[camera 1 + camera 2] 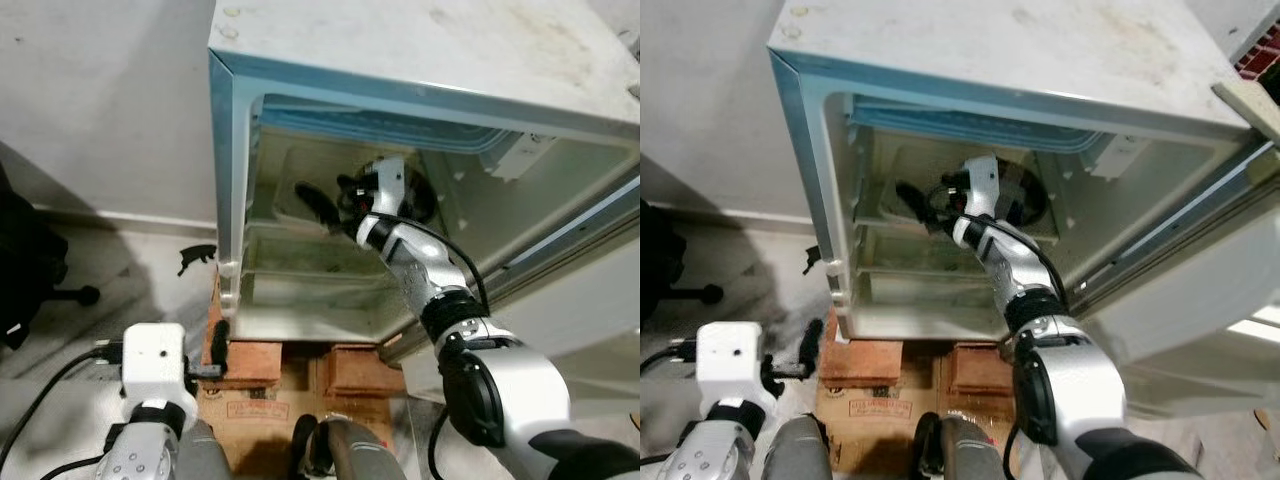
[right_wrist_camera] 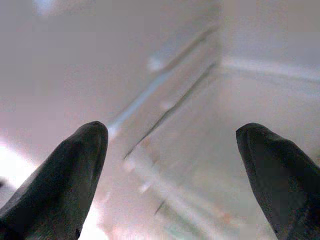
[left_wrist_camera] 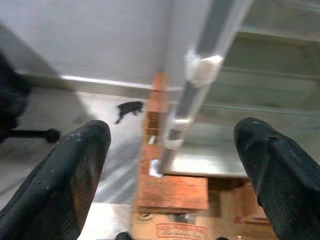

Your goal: Restocking fridge

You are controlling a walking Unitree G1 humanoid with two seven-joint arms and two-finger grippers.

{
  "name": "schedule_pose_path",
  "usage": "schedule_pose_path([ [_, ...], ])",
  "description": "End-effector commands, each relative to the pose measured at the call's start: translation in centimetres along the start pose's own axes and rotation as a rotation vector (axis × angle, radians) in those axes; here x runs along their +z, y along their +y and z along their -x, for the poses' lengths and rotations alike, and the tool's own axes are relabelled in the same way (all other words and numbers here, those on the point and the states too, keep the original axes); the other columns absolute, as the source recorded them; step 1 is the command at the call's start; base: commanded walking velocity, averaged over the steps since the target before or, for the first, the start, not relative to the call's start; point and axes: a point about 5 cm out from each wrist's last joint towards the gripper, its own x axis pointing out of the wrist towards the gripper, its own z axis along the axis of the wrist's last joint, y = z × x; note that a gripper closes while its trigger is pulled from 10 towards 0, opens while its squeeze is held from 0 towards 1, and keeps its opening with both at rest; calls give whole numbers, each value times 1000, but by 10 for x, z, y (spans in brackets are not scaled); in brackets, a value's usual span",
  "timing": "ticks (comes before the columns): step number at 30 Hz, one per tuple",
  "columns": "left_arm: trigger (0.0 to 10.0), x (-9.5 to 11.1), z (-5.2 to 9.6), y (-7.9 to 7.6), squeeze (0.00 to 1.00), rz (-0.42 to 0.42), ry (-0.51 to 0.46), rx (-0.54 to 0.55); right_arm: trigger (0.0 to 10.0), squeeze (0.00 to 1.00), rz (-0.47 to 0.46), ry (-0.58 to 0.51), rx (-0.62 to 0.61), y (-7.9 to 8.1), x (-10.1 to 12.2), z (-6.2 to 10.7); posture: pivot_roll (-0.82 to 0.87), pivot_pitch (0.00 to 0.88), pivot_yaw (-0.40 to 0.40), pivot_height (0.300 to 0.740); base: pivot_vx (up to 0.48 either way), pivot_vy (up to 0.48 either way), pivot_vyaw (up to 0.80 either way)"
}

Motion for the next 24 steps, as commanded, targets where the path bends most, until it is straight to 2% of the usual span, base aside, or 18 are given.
schedule_pose_path([
  [1,10000,-7,5,4,0,20,33,38,10000,1000,50,89,157,8,-10,3,265,122,-196,740,0,0,0],
  [2,10000,-7,5,4,0,20,33,38,10000,1000,50,89,157,8,-10,3,265,122,-196,740,0,0,0],
  [4,10000,-7,6,7,0,38,34,64,10000,1000,95,171,285,17,-20,6,269,127,-197,740,0,0,0],
  [6,10000,-7,6,7,0,40,33,62,10000,1000,97,206,324,20,-24,6,269,129,-196,740,0,0,0],
  [8,10000,-8,10,7,0,49,40,52,10000,1000,138,284,381,28,-37,7,274,140,-200,740,0,0,0],
  [12,10000,-13,17,10,0,71,75,79,10000,1000,194,358,409,34,-49,7,275,152,-205,740,0,0,0],
  [19,10000,-32,35,19,0,128,177,167,10000,1000,284,474,350,36,-62,4,280,197,-225,740,0,0,0],
  [24,10000,-36,47,16,0,134,210,170,10000,1000,371,491,157,21,-48,-4,271,235,-247,740,0,0,0],
])
